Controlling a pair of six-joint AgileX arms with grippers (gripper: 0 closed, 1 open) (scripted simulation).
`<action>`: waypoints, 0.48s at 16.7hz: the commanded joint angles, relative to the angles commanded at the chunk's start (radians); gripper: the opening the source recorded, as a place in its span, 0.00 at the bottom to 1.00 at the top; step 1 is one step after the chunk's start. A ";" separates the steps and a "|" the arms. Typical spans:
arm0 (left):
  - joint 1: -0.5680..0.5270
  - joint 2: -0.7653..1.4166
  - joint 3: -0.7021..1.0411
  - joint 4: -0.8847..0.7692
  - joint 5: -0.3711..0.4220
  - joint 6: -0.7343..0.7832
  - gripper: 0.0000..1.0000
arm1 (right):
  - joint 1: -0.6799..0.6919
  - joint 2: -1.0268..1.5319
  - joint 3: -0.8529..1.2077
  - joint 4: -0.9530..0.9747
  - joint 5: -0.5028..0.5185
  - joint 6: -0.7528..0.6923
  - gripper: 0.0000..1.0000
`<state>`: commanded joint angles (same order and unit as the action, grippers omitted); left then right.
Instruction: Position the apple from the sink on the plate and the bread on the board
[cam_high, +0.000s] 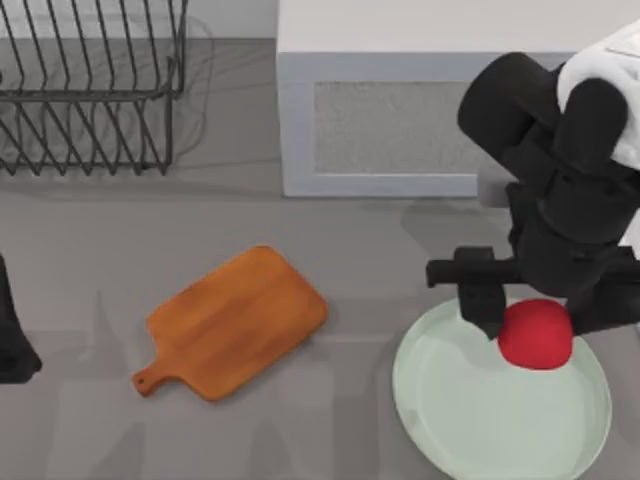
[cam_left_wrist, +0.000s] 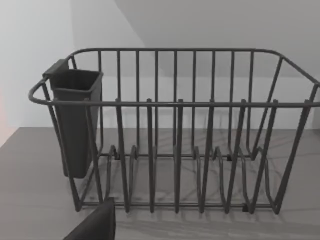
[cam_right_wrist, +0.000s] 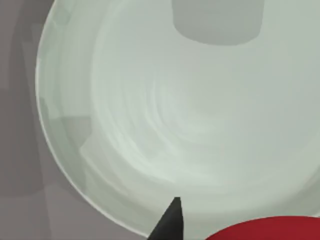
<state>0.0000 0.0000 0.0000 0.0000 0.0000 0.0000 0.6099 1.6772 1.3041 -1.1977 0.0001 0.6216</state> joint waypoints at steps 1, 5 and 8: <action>0.000 0.000 0.000 0.000 0.000 0.000 1.00 | 0.000 0.000 0.000 0.000 0.000 0.000 0.38; 0.000 0.000 0.000 0.000 0.000 0.000 1.00 | 0.000 0.000 0.000 0.000 0.000 0.000 0.68; 0.000 0.000 0.000 0.000 0.000 0.000 1.00 | 0.000 0.000 0.000 0.000 0.000 0.000 0.90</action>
<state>0.0000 0.0000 0.0000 0.0000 0.0000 0.0000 0.6099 1.6772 1.3041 -1.1977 0.0001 0.6216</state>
